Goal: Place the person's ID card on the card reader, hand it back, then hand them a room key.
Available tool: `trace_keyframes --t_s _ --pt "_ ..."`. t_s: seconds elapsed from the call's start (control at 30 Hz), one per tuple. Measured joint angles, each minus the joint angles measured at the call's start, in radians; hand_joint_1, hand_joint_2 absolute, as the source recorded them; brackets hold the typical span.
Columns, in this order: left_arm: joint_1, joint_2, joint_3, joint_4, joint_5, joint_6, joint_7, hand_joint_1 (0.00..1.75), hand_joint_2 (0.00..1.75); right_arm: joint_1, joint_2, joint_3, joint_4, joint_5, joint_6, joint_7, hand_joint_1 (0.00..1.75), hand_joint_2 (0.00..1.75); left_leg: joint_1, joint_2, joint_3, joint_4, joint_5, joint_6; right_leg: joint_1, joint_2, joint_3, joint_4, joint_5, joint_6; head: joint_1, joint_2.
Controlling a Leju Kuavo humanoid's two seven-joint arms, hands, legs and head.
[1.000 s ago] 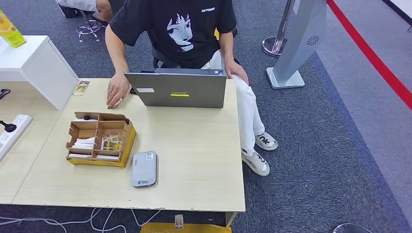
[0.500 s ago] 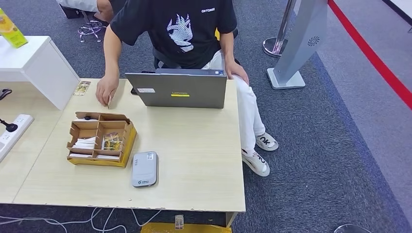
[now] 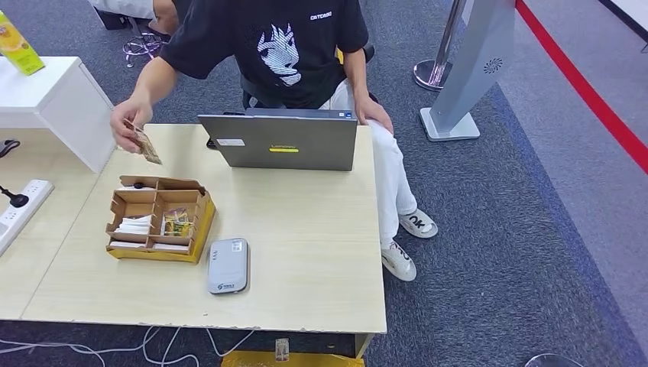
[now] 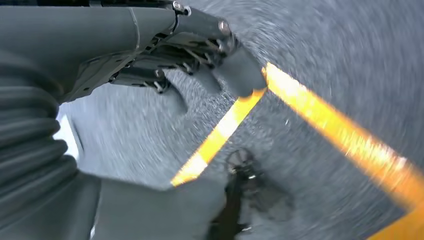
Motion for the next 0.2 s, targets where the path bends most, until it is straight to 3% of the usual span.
trace_keyframes --t_s 0.2 --pt "0.025 0.029 -0.150 0.026 -0.004 -0.039 0.018 0.00 1.75 0.011 -0.004 0.037 -0.007 -0.008 0.004 -0.002 0.00 1.75 0.000 0.000 0.000 0.000 0.000 -0.001 0.000 0.000 0.000 0.000 0.000 0.000 0.000 0.000"
